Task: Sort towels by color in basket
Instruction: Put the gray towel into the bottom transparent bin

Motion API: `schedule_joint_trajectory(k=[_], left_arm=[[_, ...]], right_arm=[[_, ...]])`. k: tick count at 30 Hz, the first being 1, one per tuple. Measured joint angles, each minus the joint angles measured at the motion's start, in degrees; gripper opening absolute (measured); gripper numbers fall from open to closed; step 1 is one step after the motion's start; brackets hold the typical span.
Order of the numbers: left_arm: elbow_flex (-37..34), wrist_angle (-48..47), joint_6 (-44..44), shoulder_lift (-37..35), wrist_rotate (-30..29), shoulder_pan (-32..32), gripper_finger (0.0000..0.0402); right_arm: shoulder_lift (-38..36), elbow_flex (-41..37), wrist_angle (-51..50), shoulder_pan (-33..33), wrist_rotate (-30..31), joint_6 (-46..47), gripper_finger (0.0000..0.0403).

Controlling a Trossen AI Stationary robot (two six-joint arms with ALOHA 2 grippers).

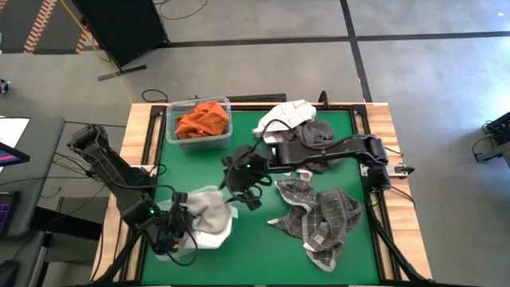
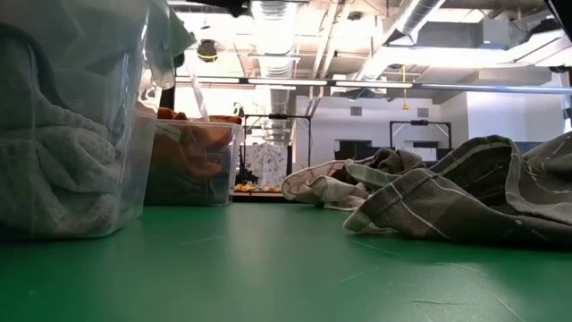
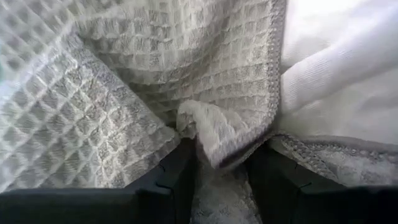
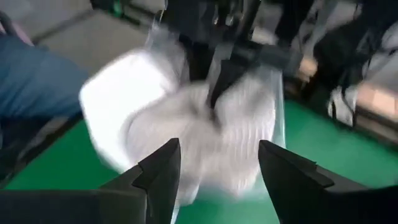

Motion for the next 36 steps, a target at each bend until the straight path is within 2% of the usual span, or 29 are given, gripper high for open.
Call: schedule_joint_trajectory(k=[9,13,21,27,36], left_arm=[[-5.6,3.3,-3.6,-0.1,2.3,0.0,0.0135],[-6.0,3.7,-3.9,-0.1,2.5,0.0,0.0135],[-3.8,2.6,-4.7,0.0,6.0,0.0,0.0135],[3.3,1.2,-1.5,-0.3,6.8,0.0,0.0135],[12.8,-2.7,4.5,-0.4,5.8,-0.6,0.0135]], right_arm=[[-4.0,0.0,-23.4,2.3,8.0,3.0,0.0239],[-4.1,0.0,-32.8,3.0,8.3,6.4,0.0239],[-4.1,-4.5,-42.9,4.8,9.7,14.0,0.0239],[-4.0,-9.9,-46.2,6.2,9.8,17.7,0.0239],[-4.1,-18.1,-40.7,8.2,9.7,18.7,0.0239]])
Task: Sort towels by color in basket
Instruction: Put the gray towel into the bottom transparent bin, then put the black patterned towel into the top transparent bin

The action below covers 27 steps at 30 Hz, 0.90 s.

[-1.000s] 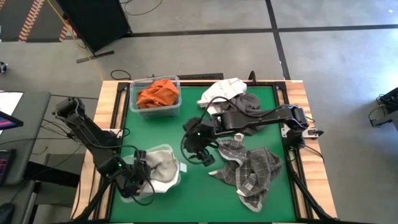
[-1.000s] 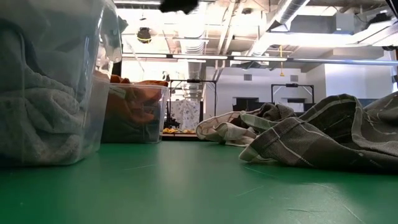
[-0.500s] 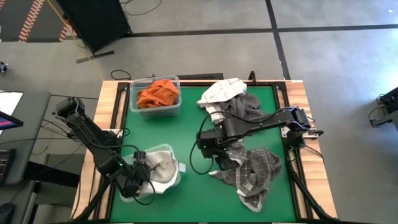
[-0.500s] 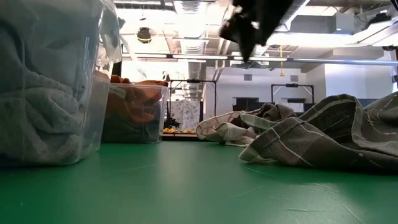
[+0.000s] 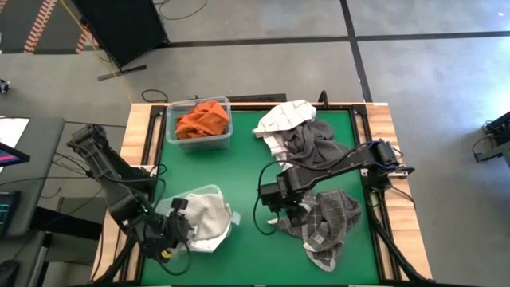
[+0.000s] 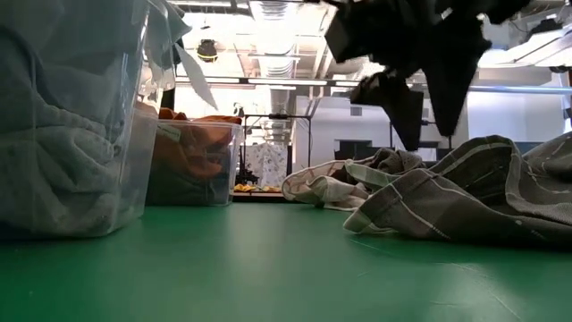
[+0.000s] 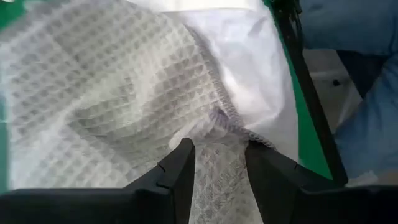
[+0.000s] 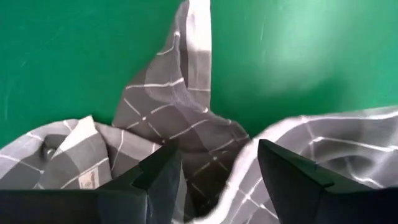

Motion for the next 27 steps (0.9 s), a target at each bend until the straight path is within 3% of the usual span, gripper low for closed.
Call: schedule_joint_trajectory(k=[5,16,27], left_arm=[[2.8,-4.3,0.2,0.0,-3.3,0.0,0.0135],[3.0,-3.8,5.3,0.0,-12.5,0.0,0.0135],[3.0,-8.7,3.5,-1.2,-19.2,0.0,0.0135]], right_arm=[[0.0,-4.0,0.8,0.0,0.0,1.3,0.0238],[-1.5,-8.6,5.3,1.6,-0.4,2.7,0.0225],[-19.8,-15.7,15.3,2.0,2.7,2.8,0.019]])
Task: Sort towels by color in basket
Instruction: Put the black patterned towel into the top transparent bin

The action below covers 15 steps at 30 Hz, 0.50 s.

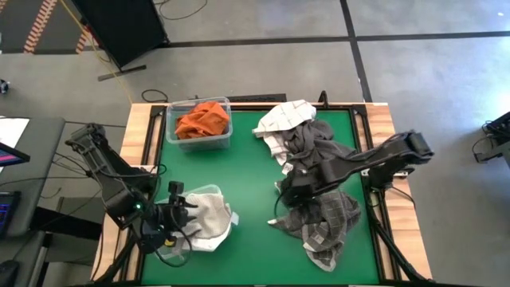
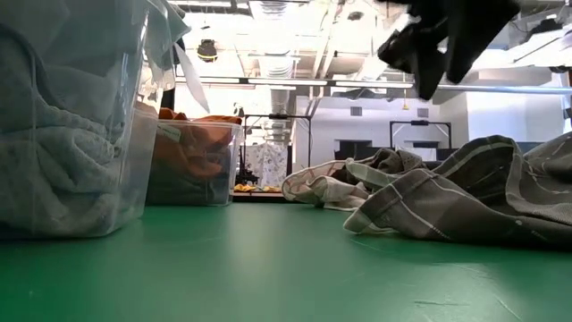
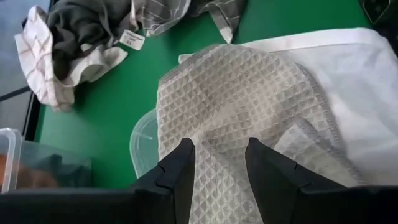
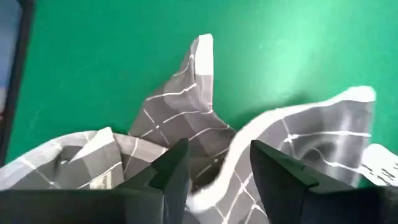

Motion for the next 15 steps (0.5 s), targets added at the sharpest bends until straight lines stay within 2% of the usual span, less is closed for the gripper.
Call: schedule_joint_trajectory(k=[4,10,15], left_arm=[[0.0,-2.7,-2.2,-0.3,0.6,0.0,0.0135],[-1.3,-3.5,-4.3,-0.3,0.5,0.0,0.0135],[-3.1,-1.5,-5.4,-0.2,0.6,0.0,0.0135]], right_arm=[[-6.2,-3.7,1.8,-0.4,0.1,0.0,0.0182],[-12.8,-10.0,0.9,-2.0,5.4,0.1,0.0174],[-15.4,-13.1,2.5,-3.4,5.6,6.4,0.0174]])
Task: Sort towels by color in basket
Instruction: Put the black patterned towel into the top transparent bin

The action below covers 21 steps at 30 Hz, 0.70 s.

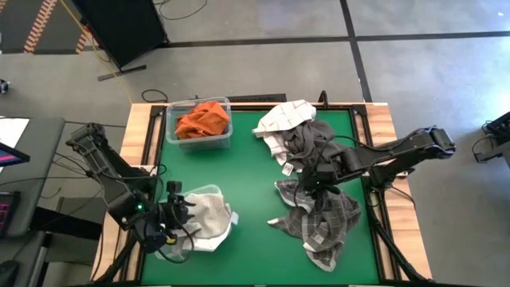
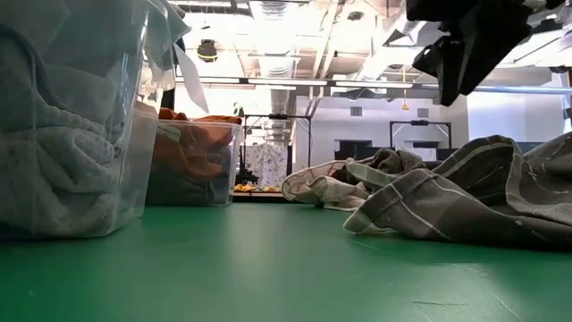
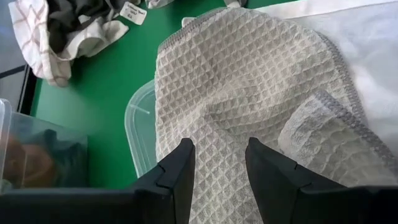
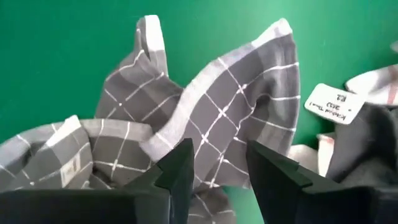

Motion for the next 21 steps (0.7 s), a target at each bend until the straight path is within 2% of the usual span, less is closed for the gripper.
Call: schedule_joint_trajectory(k=[7,21], left_arm=[[0.0,1.5,-0.3,0.0,0.0,0.0,0.0135],[0.2,12.9,9.6,0.0,-0.2,2.8,0.0135]], right_arm=[[0.4,0.0,1.3,-0.5,0.0,0.7,0.0174],[3.6,0.0,2.7,-0.4,0.0,0.7,0.0173]])
